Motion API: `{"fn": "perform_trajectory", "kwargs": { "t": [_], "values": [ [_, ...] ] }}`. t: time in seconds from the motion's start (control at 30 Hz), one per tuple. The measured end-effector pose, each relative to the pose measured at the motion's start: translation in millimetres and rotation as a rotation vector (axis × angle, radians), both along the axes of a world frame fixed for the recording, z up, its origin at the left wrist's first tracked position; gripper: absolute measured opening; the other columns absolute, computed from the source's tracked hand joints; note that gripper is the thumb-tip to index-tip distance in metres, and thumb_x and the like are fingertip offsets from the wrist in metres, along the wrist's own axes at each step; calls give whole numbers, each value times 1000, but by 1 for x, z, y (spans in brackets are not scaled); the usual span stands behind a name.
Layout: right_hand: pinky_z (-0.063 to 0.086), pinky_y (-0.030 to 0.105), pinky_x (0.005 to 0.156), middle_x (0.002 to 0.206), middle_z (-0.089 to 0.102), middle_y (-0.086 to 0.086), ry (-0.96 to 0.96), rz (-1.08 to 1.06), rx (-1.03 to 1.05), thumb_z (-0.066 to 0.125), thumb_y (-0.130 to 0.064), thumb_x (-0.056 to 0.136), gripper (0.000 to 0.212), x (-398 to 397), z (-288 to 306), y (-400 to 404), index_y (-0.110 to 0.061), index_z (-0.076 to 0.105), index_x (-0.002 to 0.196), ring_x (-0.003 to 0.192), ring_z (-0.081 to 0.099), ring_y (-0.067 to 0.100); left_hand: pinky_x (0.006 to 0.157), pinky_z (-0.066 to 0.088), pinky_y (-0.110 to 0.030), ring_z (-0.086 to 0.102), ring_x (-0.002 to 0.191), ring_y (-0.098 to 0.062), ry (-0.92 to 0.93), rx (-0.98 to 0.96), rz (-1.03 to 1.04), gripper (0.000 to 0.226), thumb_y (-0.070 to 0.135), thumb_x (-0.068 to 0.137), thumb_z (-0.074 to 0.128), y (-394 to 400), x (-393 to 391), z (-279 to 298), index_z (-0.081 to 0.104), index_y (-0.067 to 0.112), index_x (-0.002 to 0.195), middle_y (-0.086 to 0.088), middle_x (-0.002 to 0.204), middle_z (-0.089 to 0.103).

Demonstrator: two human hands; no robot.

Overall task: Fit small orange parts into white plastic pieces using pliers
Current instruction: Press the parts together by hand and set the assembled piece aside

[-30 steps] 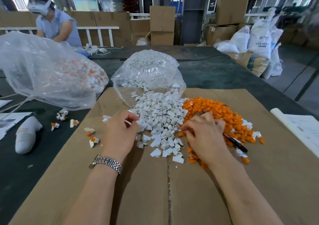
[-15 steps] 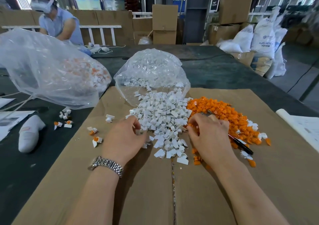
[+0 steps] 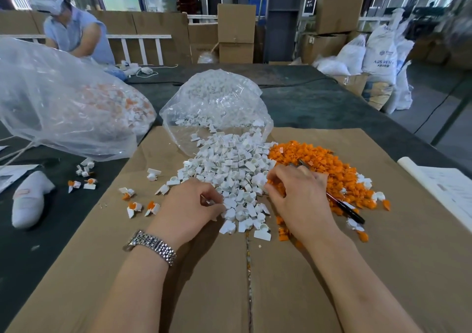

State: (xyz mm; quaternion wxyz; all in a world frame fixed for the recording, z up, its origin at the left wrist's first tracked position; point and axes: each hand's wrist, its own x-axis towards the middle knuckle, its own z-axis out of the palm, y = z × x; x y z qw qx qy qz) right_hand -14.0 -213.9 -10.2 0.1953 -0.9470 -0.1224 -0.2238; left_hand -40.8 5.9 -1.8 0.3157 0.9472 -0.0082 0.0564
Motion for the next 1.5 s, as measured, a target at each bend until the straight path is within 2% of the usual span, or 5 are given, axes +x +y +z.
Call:
{"fn": "perform_trajectory", "kwargs": {
  "t": [0.3,0.47,0.7,1.3,1.5],
  "values": [
    [51,31,81,80,64,-12,12,143,310,79,-25,87,14,-2,3,1,-23,65,92,74,60,8,72,48,-23,55,84,-4,-56,15,-3,10,41,87,77,-11,-1,1,72,34,92,11,102,51],
    [54,17,74,82,70,-17,107,224,582,80,-22,87,9,-3,7,1,-26,72,89,84,66,2,54,50,-17,61,59,-5,-34,-620,94,4,20,88,78,-12,0,6,74,19,86,4,71,70],
    [53,17,80,91,72,-14,236,374,787,75,-18,91,10,-8,15,3,-24,72,98,89,68,5,71,61,-27,76,88,-33,217,-1198,-16,18,3,67,85,-20,3,6,77,8,82,-24,94,76],
    [52,15,80,93,72,-12,204,419,737,72,-15,93,11,-15,19,7,-22,74,102,92,67,7,101,54,-46,73,106,-34,95,-1125,-164,40,20,59,96,-28,1,3,77,10,92,-17,109,76],
    [55,25,68,82,66,0,243,421,798,71,-13,93,9,-17,18,12,-22,69,96,77,61,17,78,58,-19,77,93,-18,-22,-962,-144,30,15,73,84,-38,-5,7,75,17,102,4,103,78]
  ]
}}
